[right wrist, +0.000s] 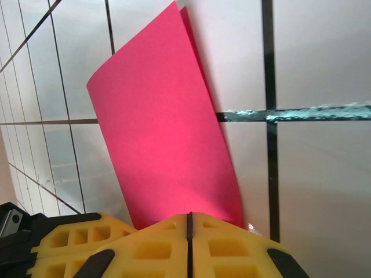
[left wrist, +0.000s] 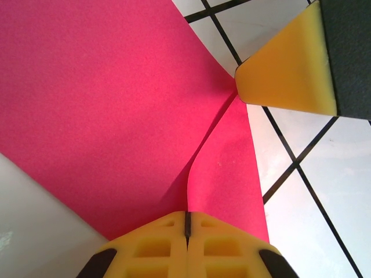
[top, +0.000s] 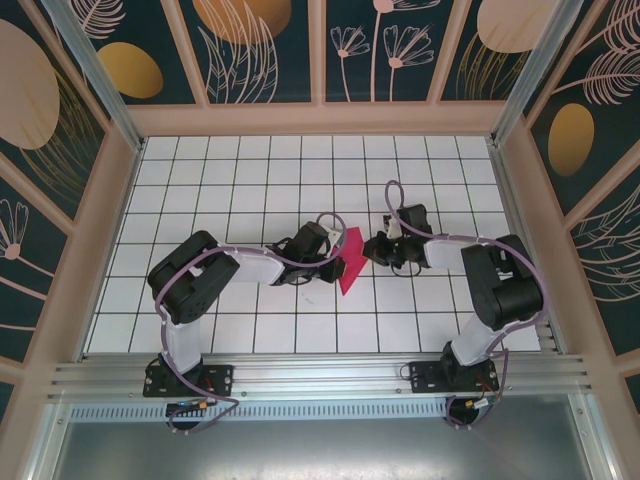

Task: Fold a paper plane with a square sheet of paper (pick it up from the middle)
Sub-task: Third fold the triangle at the center of the table.

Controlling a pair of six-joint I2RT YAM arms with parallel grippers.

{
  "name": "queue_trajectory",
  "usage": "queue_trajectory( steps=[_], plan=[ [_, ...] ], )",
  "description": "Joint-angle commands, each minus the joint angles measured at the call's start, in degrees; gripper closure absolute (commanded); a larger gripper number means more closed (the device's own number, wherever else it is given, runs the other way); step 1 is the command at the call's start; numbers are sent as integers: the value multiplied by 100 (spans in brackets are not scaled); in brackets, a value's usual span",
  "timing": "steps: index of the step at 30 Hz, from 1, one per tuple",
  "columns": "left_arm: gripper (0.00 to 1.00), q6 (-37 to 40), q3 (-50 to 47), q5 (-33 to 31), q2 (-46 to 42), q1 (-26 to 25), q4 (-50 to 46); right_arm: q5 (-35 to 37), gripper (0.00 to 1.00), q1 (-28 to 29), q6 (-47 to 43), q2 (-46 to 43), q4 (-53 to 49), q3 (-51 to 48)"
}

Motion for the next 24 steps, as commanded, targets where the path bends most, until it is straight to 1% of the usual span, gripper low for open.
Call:
queue_trajectory(
  steps=[1, 4, 8, 10, 14, 17, 19, 21, 24],
  plan=[
    [93, 82, -58, -87, 151, 16, -452, 100, 91, -72, -1, 206, -74, 47],
    [94, 88, -59, -94, 145, 23, -448, 312, 92, -73, -2, 402, -113, 26],
    [94, 82, -78, -96, 136, 17, -448, 272, 92, -80, -5, 423, -123, 48],
    [93, 80, -93, -113, 127, 25, -452, 304, 92, -71, -19, 243, -229, 85],
    [93, 59, -100, -121, 118, 18, -431, 226, 91, -5, 2, -405, -481, 92],
    [93, 63, -114, -146, 93, 23, -439, -52, 90, 177, 230, -682, -232, -168],
    [93, 71, -98, -158, 98, 19, -452, -253, 90, 327, 399, -697, 63, -320],
    [93, 82, -77, -149, 93, 16, -447, -116, 90, 486, 537, -681, 165, -426],
    [93, 81, -84, -142, 79, 17, -448, -69, 91, 560, 742, -642, 428, -650]
  ],
)
